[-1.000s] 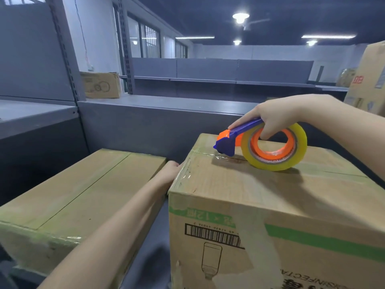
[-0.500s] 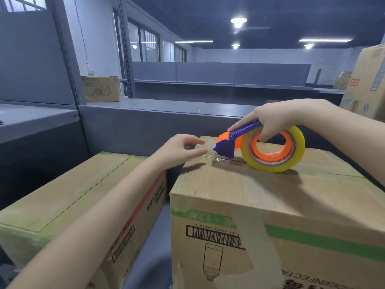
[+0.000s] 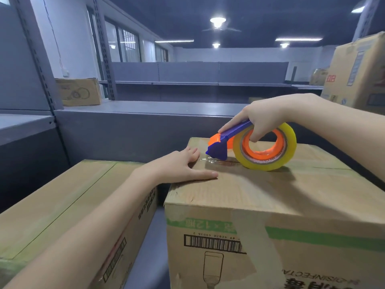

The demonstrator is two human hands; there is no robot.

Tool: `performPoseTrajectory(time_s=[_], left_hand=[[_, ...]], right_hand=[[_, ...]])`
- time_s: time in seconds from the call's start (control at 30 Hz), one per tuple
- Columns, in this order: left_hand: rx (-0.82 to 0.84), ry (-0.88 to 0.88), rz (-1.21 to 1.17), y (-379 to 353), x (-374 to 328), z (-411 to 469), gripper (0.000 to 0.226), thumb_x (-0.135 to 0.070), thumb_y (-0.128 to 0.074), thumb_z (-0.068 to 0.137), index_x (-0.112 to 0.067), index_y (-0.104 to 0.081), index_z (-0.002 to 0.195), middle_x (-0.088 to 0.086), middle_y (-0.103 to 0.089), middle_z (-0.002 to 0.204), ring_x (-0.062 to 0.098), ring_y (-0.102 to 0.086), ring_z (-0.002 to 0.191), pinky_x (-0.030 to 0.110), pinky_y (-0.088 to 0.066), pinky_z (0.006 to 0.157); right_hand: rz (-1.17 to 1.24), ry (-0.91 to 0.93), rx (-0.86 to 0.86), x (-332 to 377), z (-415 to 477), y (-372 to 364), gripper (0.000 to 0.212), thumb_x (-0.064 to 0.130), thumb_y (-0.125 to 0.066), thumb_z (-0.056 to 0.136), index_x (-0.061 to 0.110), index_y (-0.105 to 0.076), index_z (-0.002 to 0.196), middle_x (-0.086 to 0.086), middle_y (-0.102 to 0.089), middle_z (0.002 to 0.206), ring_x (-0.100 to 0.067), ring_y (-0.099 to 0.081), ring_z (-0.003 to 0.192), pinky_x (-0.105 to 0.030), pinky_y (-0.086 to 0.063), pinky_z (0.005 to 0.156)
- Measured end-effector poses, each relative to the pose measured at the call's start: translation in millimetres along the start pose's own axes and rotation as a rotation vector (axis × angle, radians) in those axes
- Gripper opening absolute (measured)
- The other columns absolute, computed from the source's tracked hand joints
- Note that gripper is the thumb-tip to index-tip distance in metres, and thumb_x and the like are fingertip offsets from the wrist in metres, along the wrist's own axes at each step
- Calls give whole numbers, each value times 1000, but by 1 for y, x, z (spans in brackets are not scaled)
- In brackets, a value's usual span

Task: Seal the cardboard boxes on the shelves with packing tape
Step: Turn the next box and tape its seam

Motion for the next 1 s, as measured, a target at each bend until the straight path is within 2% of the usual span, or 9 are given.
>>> performPoseTrajectory(time_s=[0.07, 0.2, 0.3, 0.43, 0.57, 0.7, 0.8, 0.9, 1.0], left_hand=[[43, -8, 8, -5, -2, -1, 118, -86, -33, 55, -23, -4, 150, -11, 4, 156, 3, 2, 142, 21, -6, 108], [113, -9, 13, -13, -3, -2, 108, -79, -31, 66, -20, 6, 149, -8, 14, 155, 0, 17, 137, 21, 8, 106], [124, 38, -25, -13, 2, -4, 107, -79, -34, 63, -28, 4, 149, -16, 13, 154, -9, 16, 124, 19, 7, 102], [106, 150, -71, -9, 16, -8, 106, -84, -43, 54, -45, -5, 146, -27, 6, 151, 10, 11, 141, 37, 0, 116], [61, 183, -119, -5, 15, -9, 97, -79, -49, 57, -49, -14, 143, -35, -1, 144, 13, 8, 142, 37, -2, 114], [57, 219, -99, -2, 15, -10, 92, -80, -49, 57, -54, -16, 139, -30, -4, 148, 13, 5, 143, 40, -3, 114], [57, 246, -80, -2, 14, -12, 89, -79, -50, 59, -55, -16, 138, -29, -5, 149, 11, 6, 142, 40, -3, 114], [85, 291, -3, -2, 7, -11, 97, -87, -44, 59, -49, -14, 142, -24, -1, 152, 8, 10, 142, 42, 0, 115], [127, 292, 93, -3, -11, -9, 113, -96, -34, 49, -42, -10, 146, -27, 5, 150, 6, 10, 141, 38, 0, 115]], right_hand=[[-15, -3, 18, 1, 1, 1, 66, 15, -64, 85, 48, -36, 135, 10, -57, 114, -10, -55, 81, -8, -40, 52], [-48, 24, 19, 2, 0, 2, 63, 20, -64, 86, 49, -37, 135, 12, -58, 108, -9, -56, 75, -5, -38, 45], [-69, 47, 26, 2, -4, 4, 64, 22, -63, 86, 51, -35, 135, 18, -56, 94, -6, -54, 70, -4, -36, 43], [-58, 94, 0, -2, -10, 7, 63, 21, -61, 87, 52, -35, 135, 24, -53, 84, -6, -53, 68, -4, -36, 41], [9, 104, 17, -32, -32, 5, 64, 15, -60, 86, 52, -37, 133, 21, -54, 79, -4, -52, 63, -4, -36, 42], [78, 66, 38, -86, -68, -11, 68, 13, -60, 84, 60, -37, 127, 20, -60, 72, 8, -53, 53, -7, -36, 43], [65, 79, 26, -100, -78, -18, 68, 14, -60, 84, 62, -33, 124, 37, -56, 64, 15, -50, 52, -6, -36, 41], [3, 114, 12, -90, -76, -18, 66, 15, -60, 85, 58, -34, 128, 25, -58, 71, 14, -52, 58, -6, -37, 42], [0, 109, 38, -84, -74, -20, 64, 17, -64, 84, 54, -40, 130, 25, -55, 88, -3, -55, 68, -9, -41, 51]])
Point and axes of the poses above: each hand's wrist, its own z-axis towards the middle knuckle, its own y-axis out of the back of the hand, x = y × z, the point moved 10 cm from there along z, towards the middle knuckle
